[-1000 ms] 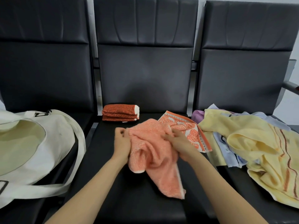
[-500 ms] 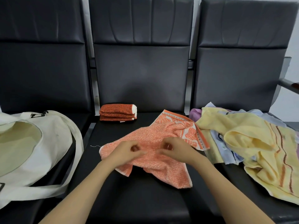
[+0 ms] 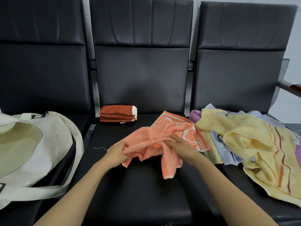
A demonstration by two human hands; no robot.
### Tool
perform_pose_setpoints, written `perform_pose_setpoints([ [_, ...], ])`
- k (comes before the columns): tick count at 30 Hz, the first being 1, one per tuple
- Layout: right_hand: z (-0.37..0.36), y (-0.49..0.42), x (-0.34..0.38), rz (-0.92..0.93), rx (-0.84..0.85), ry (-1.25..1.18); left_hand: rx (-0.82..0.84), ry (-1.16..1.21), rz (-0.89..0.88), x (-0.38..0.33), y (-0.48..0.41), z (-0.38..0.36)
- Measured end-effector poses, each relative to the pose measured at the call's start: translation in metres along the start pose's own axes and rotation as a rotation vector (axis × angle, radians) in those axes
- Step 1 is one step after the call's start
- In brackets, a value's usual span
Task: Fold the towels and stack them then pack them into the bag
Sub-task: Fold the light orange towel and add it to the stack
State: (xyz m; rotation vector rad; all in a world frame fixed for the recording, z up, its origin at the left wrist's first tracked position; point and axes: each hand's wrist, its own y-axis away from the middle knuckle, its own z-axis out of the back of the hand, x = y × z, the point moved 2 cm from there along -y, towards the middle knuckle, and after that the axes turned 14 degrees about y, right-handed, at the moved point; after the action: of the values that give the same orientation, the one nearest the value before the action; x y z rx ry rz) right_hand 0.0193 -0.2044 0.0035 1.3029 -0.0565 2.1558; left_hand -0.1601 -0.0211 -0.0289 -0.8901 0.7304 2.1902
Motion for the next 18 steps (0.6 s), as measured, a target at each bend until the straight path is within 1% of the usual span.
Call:
perform_pose_setpoints([
  [1, 0.003, 0.0, -0.001, -0.021, -0.001, -0.073, 0.012, 0.011, -0.014, -0.001, 0.0, -0.001],
  [2, 0.005, 0.001, -0.001, -0.036, -0.016, -0.087, 0.006, 0.022, -0.042, -0.003, 0.001, -0.001],
  [3, 0.007, 0.002, -0.001, -0.041, -0.063, -0.033, -0.008, 0.054, -0.071, -0.007, 0.001, -0.002],
  [4, 0.009, 0.001, -0.003, -0.016, -0.14, 0.09, -0.019, 0.098, -0.082, -0.01, 0.001, 0.0],
  [6, 0.013, -0.002, -0.009, 0.077, -0.304, 0.449, -0.028, 0.168, -0.085, -0.014, 0.0, 0.003],
  [7, 0.013, -0.003, -0.011, 0.125, -0.362, 0.617, -0.019, 0.133, -0.077, -0.014, 0.0, 0.004],
  [8, 0.012, -0.004, -0.014, 0.176, -0.393, 0.746, -0.016, -0.02, -0.084, -0.013, -0.001, 0.005],
  [9, 0.01, -0.005, -0.017, 0.226, -0.408, 0.82, -0.033, -0.177, -0.087, -0.01, -0.002, 0.005],
  [10, 0.009, -0.006, -0.019, 0.271, -0.409, 0.849, -0.092, -0.25, -0.12, -0.008, -0.001, 0.003],
  [11, 0.008, -0.005, -0.018, 0.319, -0.42, 0.839, -0.154, -0.23, -0.179, -0.009, 0.0, 0.001],
  [12, 0.007, -0.002, -0.013, 0.373, -0.428, 0.818, -0.198, -0.142, -0.251, -0.012, 0.003, -0.001],
  [13, 0.006, 0.001, -0.009, 0.425, -0.414, 0.808, -0.203, -0.049, -0.329, -0.017, 0.007, -0.004],
  [14, 0.004, 0.003, -0.006, 0.475, -0.381, 0.816, -0.152, 0.015, -0.393, -0.021, 0.01, -0.007],
  [15, 0.0, 0.005, -0.004, 0.506, -0.32, 0.84, -0.063, 0.034, -0.443, -0.023, 0.011, -0.012],
  [17, -0.009, 0.008, -0.005, 0.49, -0.149, 0.933, 0.112, -0.08, -0.47, -0.023, 0.012, -0.026],
  [18, -0.013, 0.007, -0.009, 0.45, -0.073, 0.987, 0.17, -0.156, -0.455, -0.021, 0.013, -0.032],
])
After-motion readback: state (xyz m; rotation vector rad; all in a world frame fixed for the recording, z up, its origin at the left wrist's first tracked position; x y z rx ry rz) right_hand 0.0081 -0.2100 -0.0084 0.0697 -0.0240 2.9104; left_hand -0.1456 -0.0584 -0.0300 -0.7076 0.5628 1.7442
